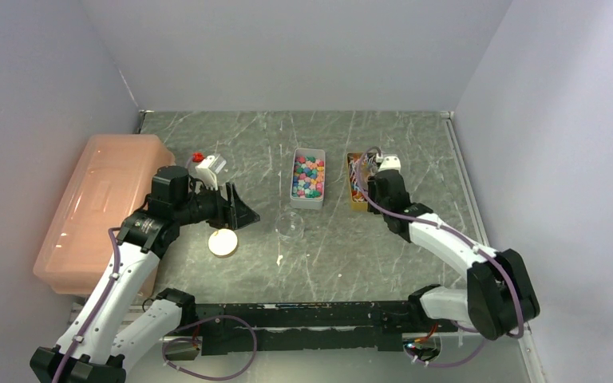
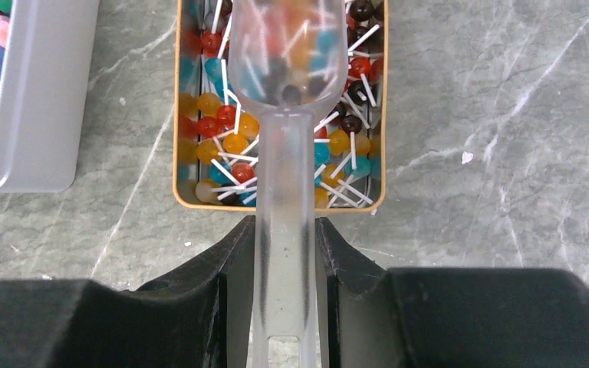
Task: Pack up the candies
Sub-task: Scoop the fake candies from the storage box, then place the fake candies in the packing bottle.
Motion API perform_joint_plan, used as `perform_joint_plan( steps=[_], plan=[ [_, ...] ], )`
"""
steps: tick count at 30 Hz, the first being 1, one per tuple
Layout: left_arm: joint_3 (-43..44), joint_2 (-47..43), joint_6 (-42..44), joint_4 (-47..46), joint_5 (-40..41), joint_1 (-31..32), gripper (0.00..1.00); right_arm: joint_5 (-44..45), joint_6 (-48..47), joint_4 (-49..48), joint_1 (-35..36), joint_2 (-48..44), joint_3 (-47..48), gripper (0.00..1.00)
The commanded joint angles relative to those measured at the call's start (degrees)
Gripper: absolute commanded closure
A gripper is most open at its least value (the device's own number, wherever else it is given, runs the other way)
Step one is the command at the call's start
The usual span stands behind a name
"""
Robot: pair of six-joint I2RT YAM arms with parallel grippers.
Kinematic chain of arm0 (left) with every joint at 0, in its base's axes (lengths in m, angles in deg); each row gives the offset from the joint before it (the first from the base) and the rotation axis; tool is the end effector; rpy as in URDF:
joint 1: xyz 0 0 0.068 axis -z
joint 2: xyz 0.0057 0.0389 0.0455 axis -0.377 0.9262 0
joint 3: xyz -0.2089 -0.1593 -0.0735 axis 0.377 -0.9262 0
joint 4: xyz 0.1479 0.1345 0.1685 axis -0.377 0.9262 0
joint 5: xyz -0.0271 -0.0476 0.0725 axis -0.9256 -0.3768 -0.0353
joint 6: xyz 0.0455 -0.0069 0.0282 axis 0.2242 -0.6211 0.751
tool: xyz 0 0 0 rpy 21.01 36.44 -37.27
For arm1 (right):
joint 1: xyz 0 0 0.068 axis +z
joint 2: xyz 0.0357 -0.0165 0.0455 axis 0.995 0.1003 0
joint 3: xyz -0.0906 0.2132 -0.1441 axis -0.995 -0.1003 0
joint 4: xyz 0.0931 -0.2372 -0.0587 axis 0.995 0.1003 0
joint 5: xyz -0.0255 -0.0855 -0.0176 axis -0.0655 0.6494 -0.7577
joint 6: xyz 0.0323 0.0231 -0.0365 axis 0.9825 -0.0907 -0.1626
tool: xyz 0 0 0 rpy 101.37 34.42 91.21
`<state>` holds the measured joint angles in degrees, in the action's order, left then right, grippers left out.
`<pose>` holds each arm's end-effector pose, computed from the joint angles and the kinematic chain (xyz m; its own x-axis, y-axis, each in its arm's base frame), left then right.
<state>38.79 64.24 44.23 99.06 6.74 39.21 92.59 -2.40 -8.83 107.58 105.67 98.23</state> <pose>0.1591 -0.0699 0.3258 -0.7452 -0.1071 -0.6582 0.4436 0.6573 -0.6092 0.2430 0.0935 0.2069 -0.6056 -0.0304 -0.7952 -0.0376 0.9992 -0.0095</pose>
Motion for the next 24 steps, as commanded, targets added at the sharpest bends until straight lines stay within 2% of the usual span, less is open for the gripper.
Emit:
perform_joint_plan(
  steps=[1, 4, 11, 20, 24],
  plan=[
    [0.6, -1.0, 1.5, -0.2, 0.4, 0.0, 0.28, 0.9, -0.2, -4.5, -0.3, -5.8, -2.3, 1.0],
    [0.5, -1.1, 1.5, -0.2, 0.4, 0.0, 0.27, 1.3, -0.1, -6.7, -0.2, -9.0, -4.7, 1.0],
    [0.5, -1.0, 1.4, -0.1, 0.4, 0.0, 0.28, 1.4, 0.4, -5.0, -0.1, -14.7, -6.2, 1.0],
    [0.9, -1.3, 1.7, 0.1, 1.7, 0.0, 0.28, -1.3, 1.0, 9.0, 3.3, -22.8, 0.1, 1.0],
    [1.2, -1.5, 1.7, 0.5, 2.9, 0.0, 0.28, -0.7, 0.9, 15.0, 7.8, -25.6, 3.9, 1.0]
  ],
)
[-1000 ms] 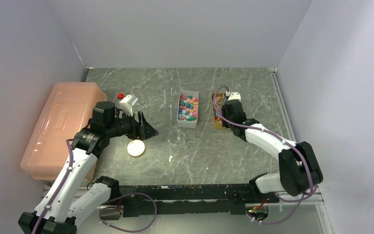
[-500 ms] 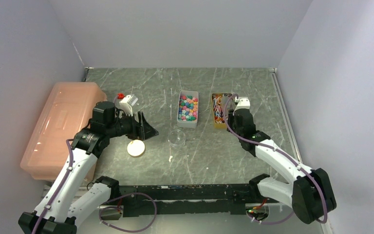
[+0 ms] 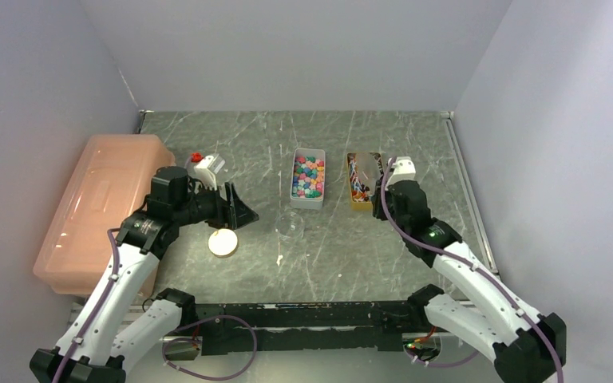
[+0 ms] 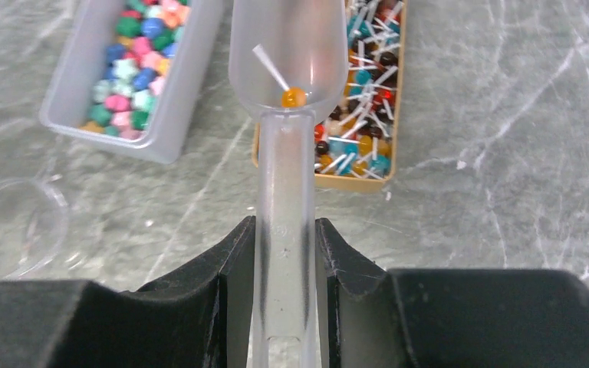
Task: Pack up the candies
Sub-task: Place the fake candies in the packing bottle.
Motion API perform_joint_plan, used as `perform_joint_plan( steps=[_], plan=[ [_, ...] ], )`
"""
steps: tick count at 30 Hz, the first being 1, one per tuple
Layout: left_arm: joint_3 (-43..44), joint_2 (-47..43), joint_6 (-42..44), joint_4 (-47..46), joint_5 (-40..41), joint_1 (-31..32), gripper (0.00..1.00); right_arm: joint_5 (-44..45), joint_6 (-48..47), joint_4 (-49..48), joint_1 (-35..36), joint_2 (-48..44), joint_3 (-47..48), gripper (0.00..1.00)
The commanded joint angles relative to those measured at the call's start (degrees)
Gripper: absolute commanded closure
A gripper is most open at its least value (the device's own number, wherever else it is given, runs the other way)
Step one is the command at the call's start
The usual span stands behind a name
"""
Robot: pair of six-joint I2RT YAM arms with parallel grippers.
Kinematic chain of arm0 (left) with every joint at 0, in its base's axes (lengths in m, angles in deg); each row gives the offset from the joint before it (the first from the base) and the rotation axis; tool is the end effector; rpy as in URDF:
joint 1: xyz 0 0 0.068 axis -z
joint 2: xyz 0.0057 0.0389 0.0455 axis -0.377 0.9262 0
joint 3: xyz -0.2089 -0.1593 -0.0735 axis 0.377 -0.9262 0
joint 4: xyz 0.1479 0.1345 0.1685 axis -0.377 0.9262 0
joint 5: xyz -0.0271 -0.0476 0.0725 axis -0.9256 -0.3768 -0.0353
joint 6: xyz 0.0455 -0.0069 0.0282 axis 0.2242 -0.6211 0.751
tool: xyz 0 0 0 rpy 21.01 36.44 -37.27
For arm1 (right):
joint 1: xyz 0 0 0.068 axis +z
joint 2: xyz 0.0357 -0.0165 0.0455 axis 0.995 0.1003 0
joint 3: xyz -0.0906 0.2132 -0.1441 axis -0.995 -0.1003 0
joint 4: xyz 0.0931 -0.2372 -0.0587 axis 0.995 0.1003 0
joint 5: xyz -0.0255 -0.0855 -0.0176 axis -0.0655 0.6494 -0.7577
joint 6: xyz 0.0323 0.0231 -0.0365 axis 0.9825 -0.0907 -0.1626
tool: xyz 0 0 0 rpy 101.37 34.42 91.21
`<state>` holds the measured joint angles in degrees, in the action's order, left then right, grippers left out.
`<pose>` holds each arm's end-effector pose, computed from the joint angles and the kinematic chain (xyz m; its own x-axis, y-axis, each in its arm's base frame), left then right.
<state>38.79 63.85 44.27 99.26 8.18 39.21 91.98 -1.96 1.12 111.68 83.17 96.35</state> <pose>0.1581 -0.0689 0.3263 -0.7379 -0.1145 -0.6652 0.4343 0.6739 -0.5977 0.1801 0.0822 0.2629 -0.4655 0.0061 -0.8850 -0.1185 0.9905 0.0691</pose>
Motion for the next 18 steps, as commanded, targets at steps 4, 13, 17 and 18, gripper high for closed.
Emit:
perform_joint_plan(
  steps=[4, 13, 17, 18],
  plan=[
    [3.1, -0.9, 2.6, 2.5, 3.2, 0.0, 0.28, 1.0, 0.4, 10.3, 10.2, -4.3, 9.7, 1.0],
    [3.6, -3.8, 5.0, 5.4, 10.4, 0.0, 0.28, -2.2, 0.2, 19.2, 22.7, -3.2, 17.3, 1.0],
    [3.3, -5.6, 5.3, 6.2, 13.4, 0.0, 0.28, -4.5, 1.1, 24.7, 26.5, -1.1, 21.0, 1.0],
    [3.2, -6.0, 5.3, 6.2, 13.6, 0.0, 0.28, -4.7, 1.3, 26.1, 27.2, -0.5, 21.7, 1.0]
  ],
)
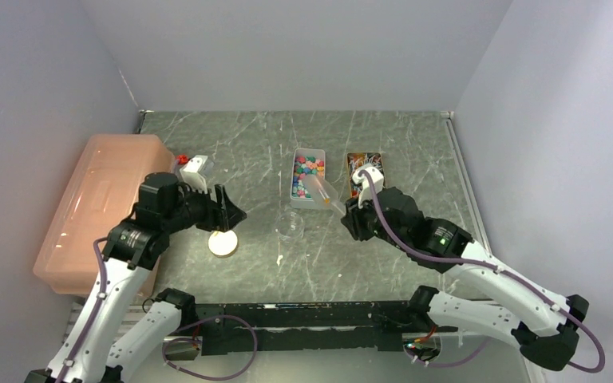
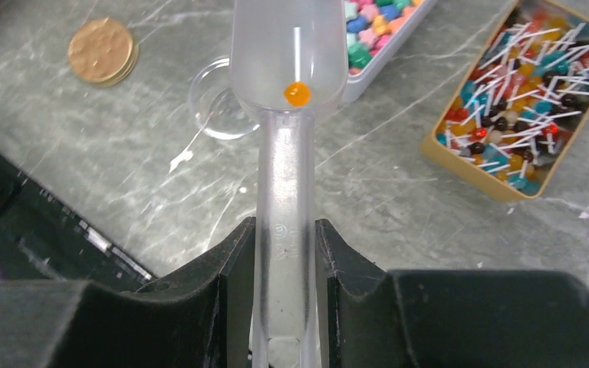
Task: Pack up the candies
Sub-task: Place the fake candies in the packing bottle.
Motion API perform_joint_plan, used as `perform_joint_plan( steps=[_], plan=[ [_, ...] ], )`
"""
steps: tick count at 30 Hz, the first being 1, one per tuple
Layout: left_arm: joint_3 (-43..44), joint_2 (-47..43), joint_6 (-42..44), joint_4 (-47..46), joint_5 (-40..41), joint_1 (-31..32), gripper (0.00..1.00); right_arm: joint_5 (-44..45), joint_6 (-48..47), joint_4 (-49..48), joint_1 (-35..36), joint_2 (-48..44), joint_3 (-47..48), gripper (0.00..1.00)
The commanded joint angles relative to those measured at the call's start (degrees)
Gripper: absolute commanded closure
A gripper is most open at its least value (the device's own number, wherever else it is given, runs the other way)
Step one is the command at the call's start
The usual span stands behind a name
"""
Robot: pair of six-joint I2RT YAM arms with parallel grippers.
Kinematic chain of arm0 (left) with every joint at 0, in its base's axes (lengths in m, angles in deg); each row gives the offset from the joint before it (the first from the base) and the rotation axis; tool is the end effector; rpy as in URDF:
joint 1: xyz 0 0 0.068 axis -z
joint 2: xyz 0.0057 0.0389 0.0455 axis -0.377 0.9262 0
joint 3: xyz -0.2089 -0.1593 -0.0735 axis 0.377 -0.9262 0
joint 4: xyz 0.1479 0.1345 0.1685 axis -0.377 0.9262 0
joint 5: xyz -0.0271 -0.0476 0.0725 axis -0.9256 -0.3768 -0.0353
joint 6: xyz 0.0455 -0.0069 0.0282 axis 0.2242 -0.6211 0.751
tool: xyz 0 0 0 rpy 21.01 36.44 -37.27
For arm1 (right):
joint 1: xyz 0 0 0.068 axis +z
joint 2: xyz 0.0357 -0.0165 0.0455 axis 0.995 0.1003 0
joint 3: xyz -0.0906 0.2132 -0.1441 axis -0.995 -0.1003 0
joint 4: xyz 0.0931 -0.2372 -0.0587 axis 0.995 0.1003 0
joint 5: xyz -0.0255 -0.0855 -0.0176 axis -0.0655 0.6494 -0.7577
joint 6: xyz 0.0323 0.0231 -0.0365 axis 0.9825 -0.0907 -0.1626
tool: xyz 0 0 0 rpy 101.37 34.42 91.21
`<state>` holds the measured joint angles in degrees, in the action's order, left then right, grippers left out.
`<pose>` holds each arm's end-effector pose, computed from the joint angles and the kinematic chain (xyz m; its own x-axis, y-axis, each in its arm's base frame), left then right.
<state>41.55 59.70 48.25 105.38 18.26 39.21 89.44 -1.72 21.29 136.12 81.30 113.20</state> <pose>0.1397 -0.0575 0.3411 -0.6635 -0.1085 -0.7403 0.3951 0.7895 -0.4698 0.1161 0.1342 0.3357 -0.4496 -0.2061 -0.8691 -0.5459 0.8335 0.0848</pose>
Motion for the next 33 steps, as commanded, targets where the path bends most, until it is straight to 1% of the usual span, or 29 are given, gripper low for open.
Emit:
perform_joint_plan(
  steps=[1, 7, 15, 22, 33],
  plan=[
    [0.3, -2.1, 1.3, 0.1, 3.6, 0.0, 0.28, -2.7, 1.5, 7.2, 3.6, 2.0, 5.8, 1.0],
    [0.1, -2.4, 1.2, 0.0, 3.5, 0.0, 0.28, -6.0, 3.1, 14.3, 8.1, 7.1, 10.3, 1.0],
    [-0.1, -3.1, 1.3, 0.1, 3.4, 0.0, 0.28, -9.6, 3.4, 23.0, 11.8, 13.5, 15.0, 1.0],
    [-0.1, -3.6, 1.2, 0.1, 3.4, 0.0, 0.28, -7.7, 4.9, 28.7, 12.1, 19.1, 20.9, 1.0],
    [-0.2, -4.1, 1.3, 0.1, 3.0, 0.0, 0.28, -5.7, 4.5, 33.2, 12.1, 26.0, 26.3, 1.0]
  ],
)
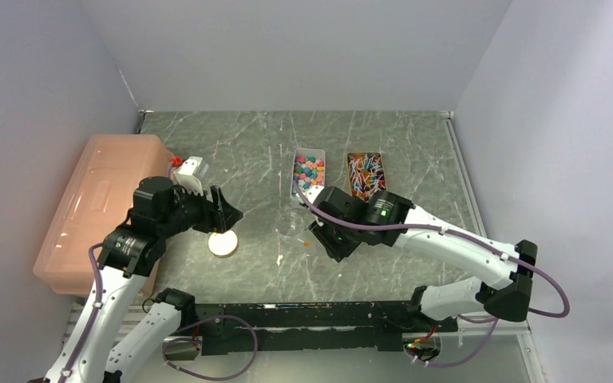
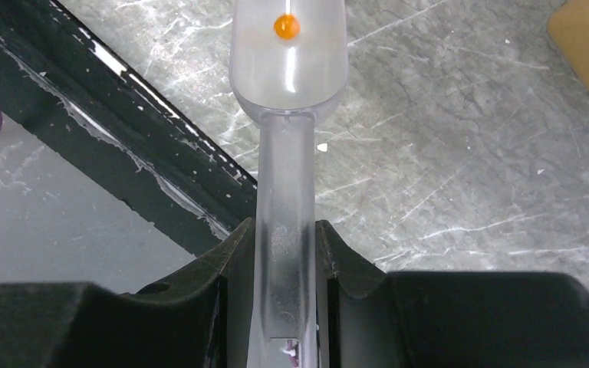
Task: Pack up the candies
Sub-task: Place the fake candies in the packing bottle.
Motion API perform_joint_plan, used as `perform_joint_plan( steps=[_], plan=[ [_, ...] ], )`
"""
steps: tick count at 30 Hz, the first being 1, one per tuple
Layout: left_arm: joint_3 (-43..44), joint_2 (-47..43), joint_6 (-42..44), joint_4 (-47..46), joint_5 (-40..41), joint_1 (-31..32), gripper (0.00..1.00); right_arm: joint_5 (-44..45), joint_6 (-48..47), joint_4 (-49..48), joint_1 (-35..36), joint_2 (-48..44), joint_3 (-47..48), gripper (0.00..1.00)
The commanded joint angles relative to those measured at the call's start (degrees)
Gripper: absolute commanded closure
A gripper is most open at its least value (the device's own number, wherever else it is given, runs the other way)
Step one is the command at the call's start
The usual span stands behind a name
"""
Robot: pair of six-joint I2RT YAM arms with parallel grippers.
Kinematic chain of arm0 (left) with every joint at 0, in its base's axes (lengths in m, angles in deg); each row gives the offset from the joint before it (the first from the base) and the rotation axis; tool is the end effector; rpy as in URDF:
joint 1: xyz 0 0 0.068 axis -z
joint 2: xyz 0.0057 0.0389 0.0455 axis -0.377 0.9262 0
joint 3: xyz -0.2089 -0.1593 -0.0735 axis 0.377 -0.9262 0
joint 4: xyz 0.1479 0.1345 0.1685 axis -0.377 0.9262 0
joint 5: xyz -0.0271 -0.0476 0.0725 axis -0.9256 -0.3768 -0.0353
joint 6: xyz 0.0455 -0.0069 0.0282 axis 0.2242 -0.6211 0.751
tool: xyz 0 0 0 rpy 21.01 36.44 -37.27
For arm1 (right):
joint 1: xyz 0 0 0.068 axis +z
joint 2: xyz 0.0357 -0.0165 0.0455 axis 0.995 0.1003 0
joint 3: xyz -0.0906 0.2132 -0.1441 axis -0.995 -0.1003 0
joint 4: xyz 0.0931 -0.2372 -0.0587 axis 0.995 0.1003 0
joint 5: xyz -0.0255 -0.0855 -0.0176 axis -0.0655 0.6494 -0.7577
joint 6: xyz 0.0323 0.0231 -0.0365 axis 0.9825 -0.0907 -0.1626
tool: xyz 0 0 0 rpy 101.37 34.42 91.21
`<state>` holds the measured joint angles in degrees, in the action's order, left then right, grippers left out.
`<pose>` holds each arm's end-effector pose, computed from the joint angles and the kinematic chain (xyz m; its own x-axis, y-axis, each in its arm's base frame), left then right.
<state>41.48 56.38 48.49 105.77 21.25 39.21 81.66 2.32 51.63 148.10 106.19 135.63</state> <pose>0.1277 -0.0520 0.3469 -0.6145 -0.1261 -0.7788 0.3867 0.8123 -0.4366 0.1072 0.2098 0.3382 -0.6366 -0.6172 -0.4624 -0.7127 0.6999 0.0470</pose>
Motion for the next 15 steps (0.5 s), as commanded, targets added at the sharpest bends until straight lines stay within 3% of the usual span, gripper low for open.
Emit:
perform_joint_plan(
  steps=[1, 15],
  plan=[
    [-0.1, -0.8, 1.0, -0.3, -0.1, 0.0, 0.28, 2.3, 0.5, 3.3, 0.2, 1.5, 4.4, 1.0],
    [-0.2, -1.0, 1.1, -0.3, -0.5, 0.0, 0.28, 4.3, 0.5, 8.9, 0.1, 7.9, 12.0, 1.0]
  ],
)
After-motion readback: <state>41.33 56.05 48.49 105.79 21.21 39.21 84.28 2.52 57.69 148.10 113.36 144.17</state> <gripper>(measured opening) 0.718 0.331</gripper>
